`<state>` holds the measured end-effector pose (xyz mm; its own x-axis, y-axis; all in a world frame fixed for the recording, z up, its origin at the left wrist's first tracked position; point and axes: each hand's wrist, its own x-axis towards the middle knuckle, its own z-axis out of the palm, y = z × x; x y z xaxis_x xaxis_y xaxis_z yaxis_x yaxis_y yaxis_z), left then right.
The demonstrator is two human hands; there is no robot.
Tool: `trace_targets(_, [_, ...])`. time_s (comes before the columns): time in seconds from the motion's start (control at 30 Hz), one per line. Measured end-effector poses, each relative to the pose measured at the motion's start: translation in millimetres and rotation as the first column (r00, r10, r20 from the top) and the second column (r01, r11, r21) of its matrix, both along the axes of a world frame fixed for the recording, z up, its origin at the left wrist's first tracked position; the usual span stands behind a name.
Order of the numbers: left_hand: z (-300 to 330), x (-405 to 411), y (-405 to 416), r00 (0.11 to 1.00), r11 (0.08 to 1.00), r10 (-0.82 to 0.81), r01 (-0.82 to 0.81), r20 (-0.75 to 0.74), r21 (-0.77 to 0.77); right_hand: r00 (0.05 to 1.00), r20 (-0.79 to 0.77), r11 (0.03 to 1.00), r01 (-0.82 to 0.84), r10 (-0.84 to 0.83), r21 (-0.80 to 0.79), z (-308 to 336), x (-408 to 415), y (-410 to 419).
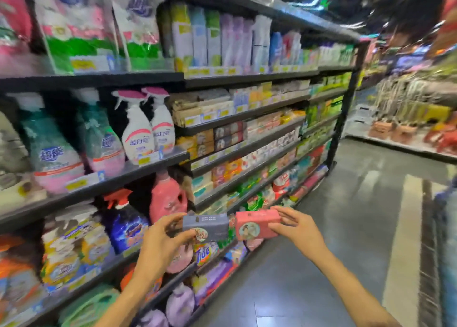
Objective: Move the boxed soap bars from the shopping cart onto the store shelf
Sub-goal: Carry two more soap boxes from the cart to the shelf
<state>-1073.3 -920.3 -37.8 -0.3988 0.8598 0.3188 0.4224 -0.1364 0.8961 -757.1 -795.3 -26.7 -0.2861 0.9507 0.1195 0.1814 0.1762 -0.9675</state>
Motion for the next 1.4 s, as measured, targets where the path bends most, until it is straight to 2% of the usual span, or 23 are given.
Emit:
trace_targets(0.33, [29.0, 127.4, 144.2, 0.992, 0.998, -0.064, 0.066, -0.11, 0.008, 0.992, 0.015, 0.989, 0.121, -0.123, 0.079, 35.4, 149.1, 110.3])
trace_targets(0.57, [42.2, 170.3, 250.7, 0.983, 0.986, -0.164, 0.166, -0.085, 0.017, 0.984, -0.028, 0.982, 0.176, -0.174, 0.072, 43.7, 195.6, 193.3])
trace_targets(0.67, [42.7, 174.7, 304.7, 0.983, 0.987, -0.149, 0.154, -0.109, 0.04, 0.981, -0.022, 0.978, 0.192, -0.19, 0.086, 43.8, 201.1, 242.2])
trace_targets(0.93, [46.2, 149.0, 445.2, 0.991, 0.992, -0.126, 0.127, -0.041, 0.027, 0.99, -0.028, 0.985, 0.14, -0.138, 0.1, 51.9, 173.8, 394.4])
trace_targets(1.1, [50.6, 129.3, 495.5, 0.999, 0.999, -0.037, 0.038, -0.011, 0.022, 0.999, -0.024, 0.993, 0.047, -0.044, 0.108, 55.3, 139.4, 478.4])
trace_targets(1.3, [42.8, 86.4, 531.9, 0.98, 0.981, 0.191, -0.19, -0.054, 0.02, 0.987, -0.018, 0.981, -0.154, 0.157, 0.116, 54.5, 68.2, 573.9])
trace_targets(1.4, [40.1, 71.8, 540.7, 0.948, 0.948, 0.317, -0.317, -0.009, 0.022, 0.961, 0.005, 0.953, -0.276, 0.277, 0.124, 51.3, 29.6, 611.0])
